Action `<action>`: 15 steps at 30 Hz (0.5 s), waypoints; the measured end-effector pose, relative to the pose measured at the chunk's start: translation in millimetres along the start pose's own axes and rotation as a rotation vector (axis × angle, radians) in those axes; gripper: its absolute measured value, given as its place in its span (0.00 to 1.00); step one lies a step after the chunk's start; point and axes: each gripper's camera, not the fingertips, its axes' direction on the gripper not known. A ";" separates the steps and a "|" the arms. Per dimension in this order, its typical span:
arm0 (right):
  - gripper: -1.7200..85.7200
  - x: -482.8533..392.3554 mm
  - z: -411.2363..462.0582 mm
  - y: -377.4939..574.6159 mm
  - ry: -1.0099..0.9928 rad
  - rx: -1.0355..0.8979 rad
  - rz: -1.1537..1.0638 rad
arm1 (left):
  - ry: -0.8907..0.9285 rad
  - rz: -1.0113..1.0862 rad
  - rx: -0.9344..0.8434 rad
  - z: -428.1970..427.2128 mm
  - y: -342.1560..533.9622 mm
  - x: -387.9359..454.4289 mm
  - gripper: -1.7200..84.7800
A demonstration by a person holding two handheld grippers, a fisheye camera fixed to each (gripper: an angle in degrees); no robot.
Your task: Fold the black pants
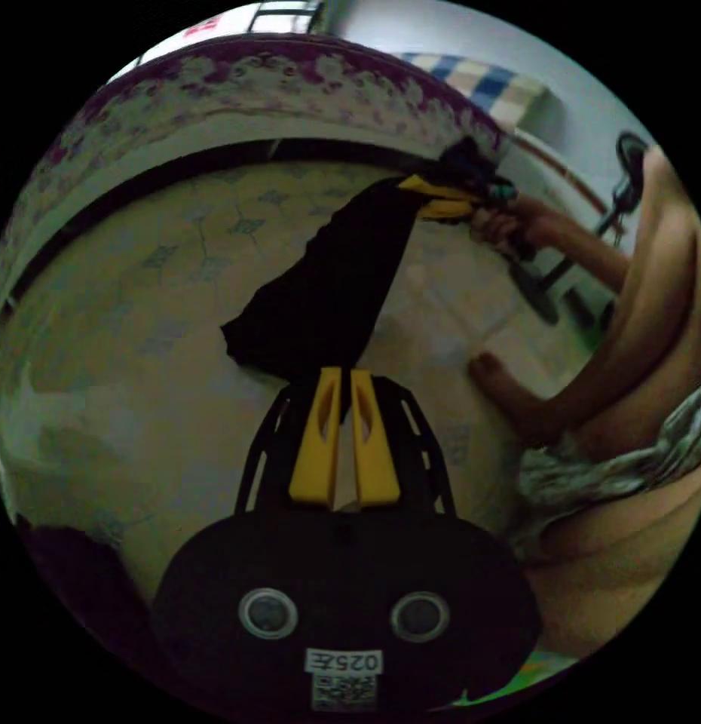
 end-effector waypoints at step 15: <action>0.10 -96.0 491.4 -36.3 -0.195 -0.760 -0.180 | -0.061 -0.630 0.304 -401.4 127.4 60.8 0.00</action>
